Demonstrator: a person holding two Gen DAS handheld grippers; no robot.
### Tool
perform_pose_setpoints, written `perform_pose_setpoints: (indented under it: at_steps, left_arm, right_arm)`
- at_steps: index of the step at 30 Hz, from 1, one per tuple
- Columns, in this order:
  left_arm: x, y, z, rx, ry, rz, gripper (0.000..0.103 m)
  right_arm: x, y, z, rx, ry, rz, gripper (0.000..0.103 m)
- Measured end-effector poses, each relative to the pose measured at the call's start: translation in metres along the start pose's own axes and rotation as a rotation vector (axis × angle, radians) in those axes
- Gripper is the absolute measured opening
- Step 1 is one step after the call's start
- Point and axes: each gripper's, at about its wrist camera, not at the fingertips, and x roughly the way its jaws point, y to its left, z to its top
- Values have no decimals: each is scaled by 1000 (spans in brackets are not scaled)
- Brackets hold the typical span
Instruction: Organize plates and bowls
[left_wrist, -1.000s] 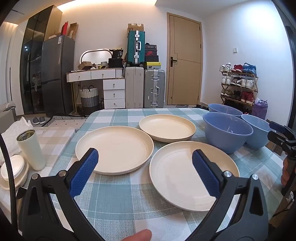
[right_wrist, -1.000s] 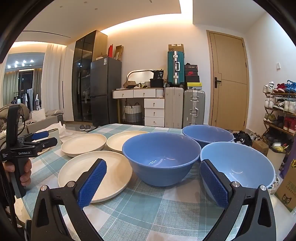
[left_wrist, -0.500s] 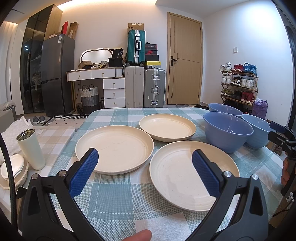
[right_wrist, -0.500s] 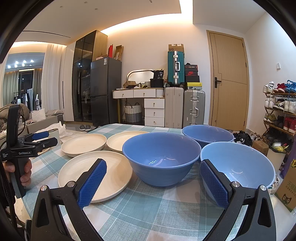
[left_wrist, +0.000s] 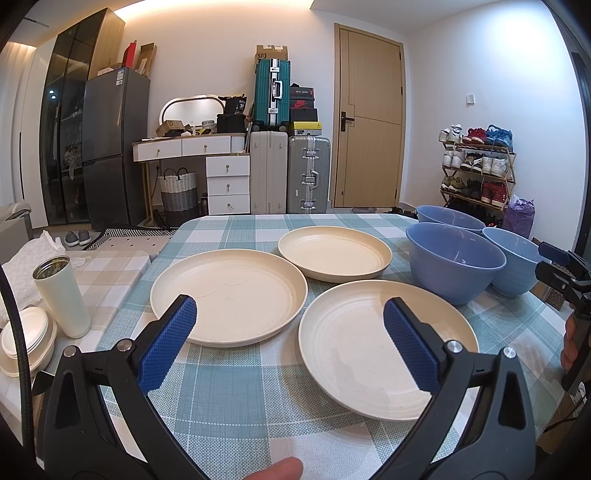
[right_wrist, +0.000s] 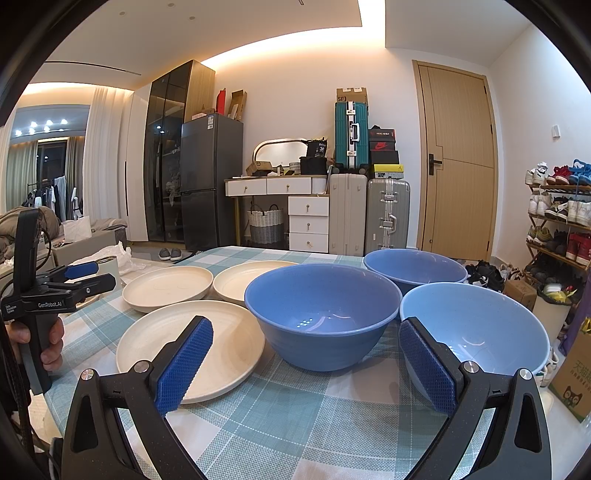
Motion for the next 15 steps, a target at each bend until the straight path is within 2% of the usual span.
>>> perform_pose_setpoints:
  at_steps: [15]
  left_arm:
    - [0,0,0,-1,1,0,101]
  right_arm:
    - [0,-2,1,2,-5,6,103]
